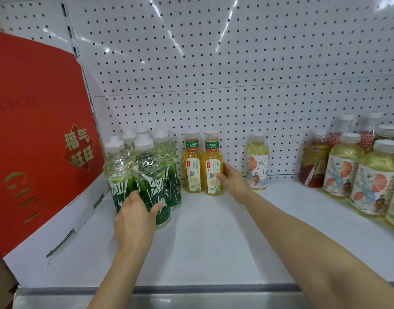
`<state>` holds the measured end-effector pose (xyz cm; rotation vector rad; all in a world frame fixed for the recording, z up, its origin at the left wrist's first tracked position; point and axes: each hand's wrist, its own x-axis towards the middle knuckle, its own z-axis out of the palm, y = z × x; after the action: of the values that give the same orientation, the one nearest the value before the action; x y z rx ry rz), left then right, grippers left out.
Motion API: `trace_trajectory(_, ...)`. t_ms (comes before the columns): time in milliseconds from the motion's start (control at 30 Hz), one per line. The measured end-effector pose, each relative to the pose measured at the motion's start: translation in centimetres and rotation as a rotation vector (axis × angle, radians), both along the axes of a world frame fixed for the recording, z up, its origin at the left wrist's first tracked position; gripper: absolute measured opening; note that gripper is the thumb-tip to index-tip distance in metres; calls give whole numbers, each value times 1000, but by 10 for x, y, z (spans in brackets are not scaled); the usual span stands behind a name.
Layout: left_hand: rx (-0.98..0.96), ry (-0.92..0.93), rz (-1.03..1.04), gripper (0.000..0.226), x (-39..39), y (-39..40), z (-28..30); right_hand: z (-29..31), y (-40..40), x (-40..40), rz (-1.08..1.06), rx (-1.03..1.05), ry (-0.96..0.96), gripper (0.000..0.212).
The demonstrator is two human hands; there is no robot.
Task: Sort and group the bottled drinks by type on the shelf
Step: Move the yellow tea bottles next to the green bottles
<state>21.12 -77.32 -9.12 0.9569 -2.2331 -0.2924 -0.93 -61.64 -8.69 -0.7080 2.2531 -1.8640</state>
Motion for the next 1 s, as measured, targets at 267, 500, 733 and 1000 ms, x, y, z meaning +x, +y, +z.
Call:
trace_trajectory(267,-164,48,3,84,16,11,5,9,20,40,-248,287,281,45)
trace_trajectory(500,-421,64,-309,72,5,59,18,7,92,86,-414,469,615,52)
trace_trajectory(733,-442,-25,-571,57,-31,149,15,6,190,127,-580,544,762,45)
trace_trajectory(1000,-441,-32,-723,54,-57,262,11,-2,294,150,-680,598,815,40)
